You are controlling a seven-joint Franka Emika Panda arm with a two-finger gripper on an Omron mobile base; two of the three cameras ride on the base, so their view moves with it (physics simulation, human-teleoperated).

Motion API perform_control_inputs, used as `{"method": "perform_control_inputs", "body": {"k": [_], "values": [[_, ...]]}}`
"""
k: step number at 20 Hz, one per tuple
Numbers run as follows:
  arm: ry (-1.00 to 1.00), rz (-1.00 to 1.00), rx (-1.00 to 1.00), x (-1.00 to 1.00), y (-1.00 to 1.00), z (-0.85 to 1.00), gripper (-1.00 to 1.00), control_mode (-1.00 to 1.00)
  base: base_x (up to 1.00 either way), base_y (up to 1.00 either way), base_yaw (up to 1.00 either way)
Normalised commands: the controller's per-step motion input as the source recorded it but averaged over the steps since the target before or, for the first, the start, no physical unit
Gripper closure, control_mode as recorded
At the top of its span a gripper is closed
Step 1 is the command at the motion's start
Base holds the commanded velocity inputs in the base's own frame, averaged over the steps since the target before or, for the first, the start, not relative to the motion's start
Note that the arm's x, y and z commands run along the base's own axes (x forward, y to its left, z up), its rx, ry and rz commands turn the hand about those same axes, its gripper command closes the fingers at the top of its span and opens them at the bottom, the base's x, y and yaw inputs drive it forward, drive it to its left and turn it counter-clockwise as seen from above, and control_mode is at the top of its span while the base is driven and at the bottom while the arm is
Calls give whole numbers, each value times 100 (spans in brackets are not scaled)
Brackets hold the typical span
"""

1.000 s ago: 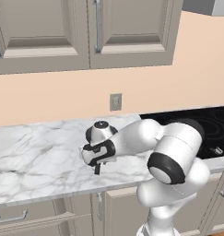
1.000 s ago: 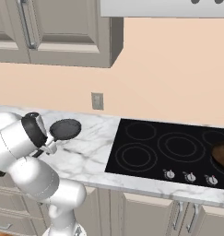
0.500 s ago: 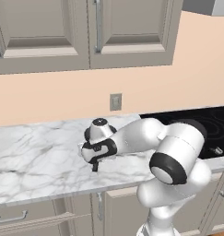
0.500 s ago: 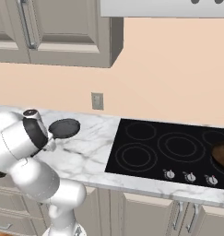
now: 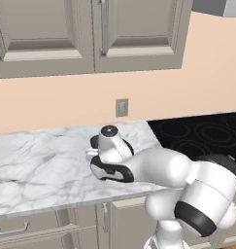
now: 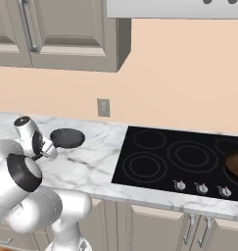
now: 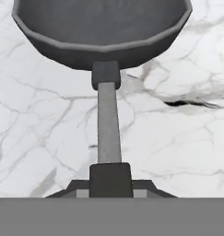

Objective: Place both pans onto different burners. Then place the mushroom and the fish on different pans.

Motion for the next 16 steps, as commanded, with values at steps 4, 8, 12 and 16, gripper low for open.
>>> {"method": "perform_control_inputs", "body": {"k": [4,8,12,16], "values": [[-22,-7,-5,-4,-27,15,100,-100,0,0,0],[-23,-4,-11,0,-18,9,100,-100,0,0,0],[-20,-5,-14,0,-6,8,100,-100,0,0,0],[-9,-8,-8,1,-5,14,100,-100,0,0,0]]}}
